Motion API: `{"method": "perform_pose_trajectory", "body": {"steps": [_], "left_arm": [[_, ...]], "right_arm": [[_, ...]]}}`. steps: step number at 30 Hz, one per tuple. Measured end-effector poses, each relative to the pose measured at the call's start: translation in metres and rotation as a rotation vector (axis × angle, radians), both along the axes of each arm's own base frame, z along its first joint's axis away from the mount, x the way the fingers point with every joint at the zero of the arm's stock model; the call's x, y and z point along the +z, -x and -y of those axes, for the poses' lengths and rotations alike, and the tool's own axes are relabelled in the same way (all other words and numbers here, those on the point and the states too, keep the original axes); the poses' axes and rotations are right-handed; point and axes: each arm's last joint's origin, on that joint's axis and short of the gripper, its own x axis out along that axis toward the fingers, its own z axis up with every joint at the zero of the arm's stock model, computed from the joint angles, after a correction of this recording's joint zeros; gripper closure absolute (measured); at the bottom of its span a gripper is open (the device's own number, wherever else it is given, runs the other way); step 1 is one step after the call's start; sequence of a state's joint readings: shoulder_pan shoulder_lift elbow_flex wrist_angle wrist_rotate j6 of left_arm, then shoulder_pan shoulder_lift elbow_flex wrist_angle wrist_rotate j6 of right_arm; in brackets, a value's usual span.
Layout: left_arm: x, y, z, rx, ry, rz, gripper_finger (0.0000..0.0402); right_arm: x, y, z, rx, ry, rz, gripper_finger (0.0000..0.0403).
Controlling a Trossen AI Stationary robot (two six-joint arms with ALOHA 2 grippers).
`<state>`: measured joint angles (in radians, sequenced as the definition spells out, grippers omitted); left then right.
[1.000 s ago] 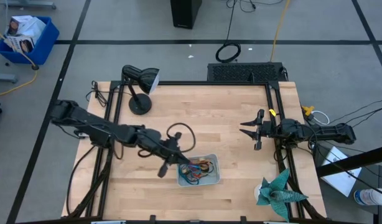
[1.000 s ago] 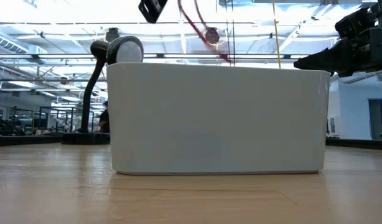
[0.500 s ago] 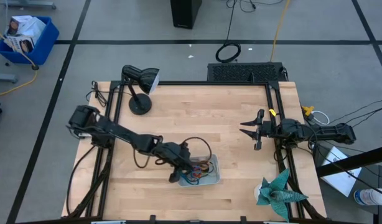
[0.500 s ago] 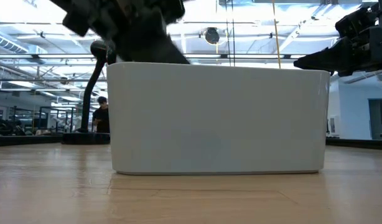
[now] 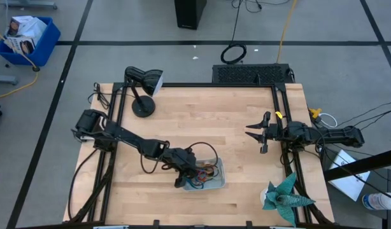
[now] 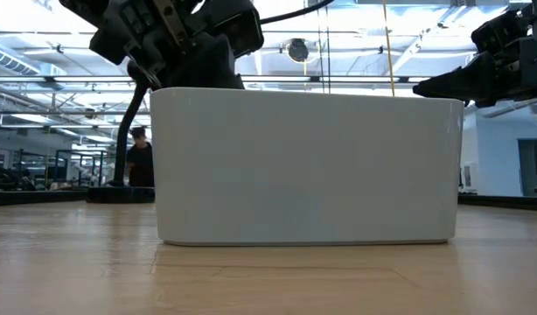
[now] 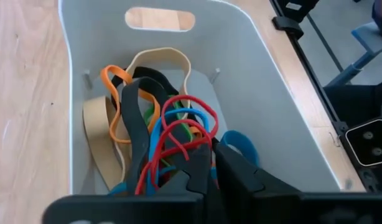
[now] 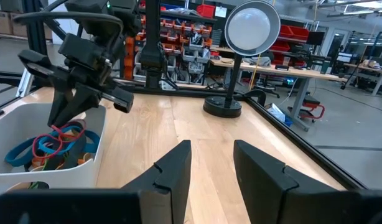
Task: Pick and place rubber bands into bin
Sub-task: Put the red rubber band into the gray bin, then return to Home Position
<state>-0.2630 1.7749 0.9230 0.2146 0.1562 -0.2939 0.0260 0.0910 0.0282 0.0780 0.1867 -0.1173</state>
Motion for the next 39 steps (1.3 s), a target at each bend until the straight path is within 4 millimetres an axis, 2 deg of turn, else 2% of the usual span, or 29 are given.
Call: {"method": "perform_pose_trajectory", "body": {"steps": [6, 14, 17, 21, 26, 32, 39], "left_arm": [[0.0, 0.0, 0.001, -0.024, 0.016, -0.003, 0.0337], [0.0, 0.0, 0.001, -0.047, 0.008, 0.003, 0.0268], [0.007, 0.002, 0.0, -0.065, -0.01, 0.03, 0.0251], [0.03, 0.007, -0.003, -0.088, -0.033, 0.107, 0.024], [0.077, 0.025, -0.013, -0.091, -0.049, 0.233, 0.0238], [0.125, 0.059, -0.031, -0.027, -0.117, 0.318, 0.0238], [0.156, 0.108, -0.05, 0.031, -0.242, 0.31, 0.0238]], "right_arm": [[0.0, 0.0, 0.0, 0.0, 0.0, 0.0, 0.0286], [0.0, 0.0, 0.0, 0.0, 0.0, 0.0, 0.0287], [0.0, 0.0, 0.0, 0.0, 0.0, 0.0, 0.0286], [0.0, 0.0, 0.0, 0.0, 0.0, 0.0, 0.0286], [0.0, 0.0, 0.0, 0.0, 0.0, 0.0, 0.0286], [0.0, 0.0, 0.0, 0.003, 0.0, 0.0, 0.0286], [0.0, 0.0, 0.0, 0.003, 0.0, 0.0, 0.0287]]}}
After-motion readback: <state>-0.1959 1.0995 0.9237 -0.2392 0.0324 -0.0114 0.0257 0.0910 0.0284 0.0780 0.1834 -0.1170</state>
